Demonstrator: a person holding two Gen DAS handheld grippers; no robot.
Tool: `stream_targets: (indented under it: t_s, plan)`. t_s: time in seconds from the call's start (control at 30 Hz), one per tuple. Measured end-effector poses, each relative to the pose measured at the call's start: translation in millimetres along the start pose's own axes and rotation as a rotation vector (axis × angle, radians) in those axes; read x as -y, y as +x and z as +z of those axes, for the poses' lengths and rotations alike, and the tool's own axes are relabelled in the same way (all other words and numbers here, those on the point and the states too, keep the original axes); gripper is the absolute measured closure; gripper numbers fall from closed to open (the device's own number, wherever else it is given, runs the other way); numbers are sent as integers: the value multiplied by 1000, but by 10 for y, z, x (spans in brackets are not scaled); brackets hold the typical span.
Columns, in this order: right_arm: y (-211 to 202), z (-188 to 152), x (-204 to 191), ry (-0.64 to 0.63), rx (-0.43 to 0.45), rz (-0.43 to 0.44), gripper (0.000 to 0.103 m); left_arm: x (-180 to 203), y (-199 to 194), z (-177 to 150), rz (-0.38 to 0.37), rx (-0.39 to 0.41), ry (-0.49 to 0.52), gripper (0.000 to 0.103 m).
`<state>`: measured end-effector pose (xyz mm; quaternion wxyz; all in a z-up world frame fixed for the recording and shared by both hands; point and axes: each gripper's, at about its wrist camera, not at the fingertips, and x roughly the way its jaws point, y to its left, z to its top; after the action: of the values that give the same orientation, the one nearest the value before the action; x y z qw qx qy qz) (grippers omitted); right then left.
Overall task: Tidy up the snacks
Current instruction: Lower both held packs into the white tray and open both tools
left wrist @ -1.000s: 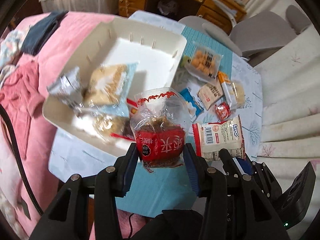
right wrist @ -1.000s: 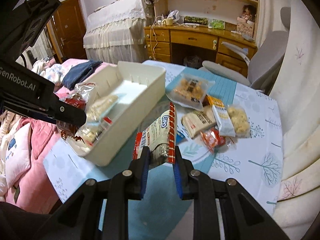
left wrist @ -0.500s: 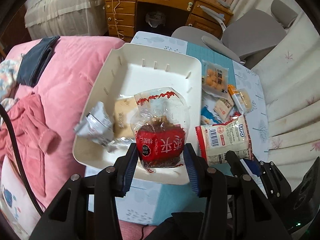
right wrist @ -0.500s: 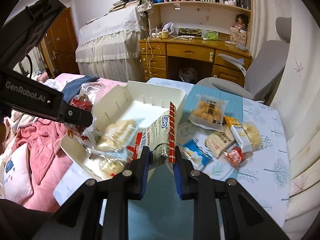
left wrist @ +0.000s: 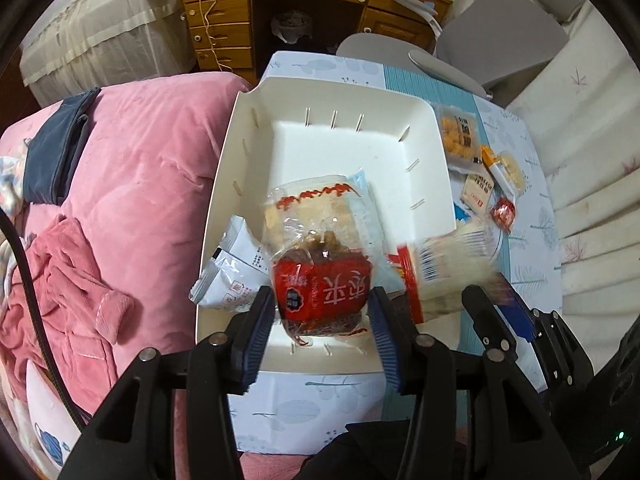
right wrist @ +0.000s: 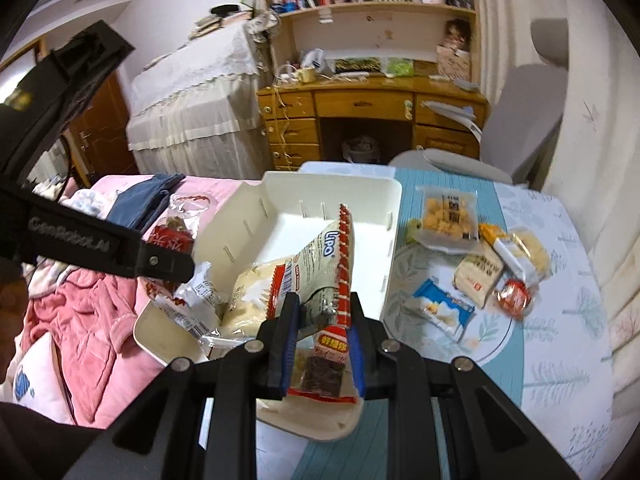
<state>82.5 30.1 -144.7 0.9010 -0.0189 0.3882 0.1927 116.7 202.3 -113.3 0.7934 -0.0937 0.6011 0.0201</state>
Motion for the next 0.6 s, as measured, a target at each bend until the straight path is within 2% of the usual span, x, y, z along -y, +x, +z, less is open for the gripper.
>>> stream_targets:
  t_s: [0.1, 0.17, 0.4, 0.6]
  plan:
    - [59, -32, 0, 36, -32, -11, 73, 3, 8, -3, -25, 5, 21, 47]
    - [50, -64, 4, 54, -39, -12, 69, 29, 5, -8, -44, 13, 39, 46]
    - [-75, -150, 89, 90, -59, -48, 68, 273, 42, -55, -101, 3, 93, 46]
    - [-254, -250, 326, 125, -78, -86, 68, 625, 47, -111, -134, 2, 143, 42]
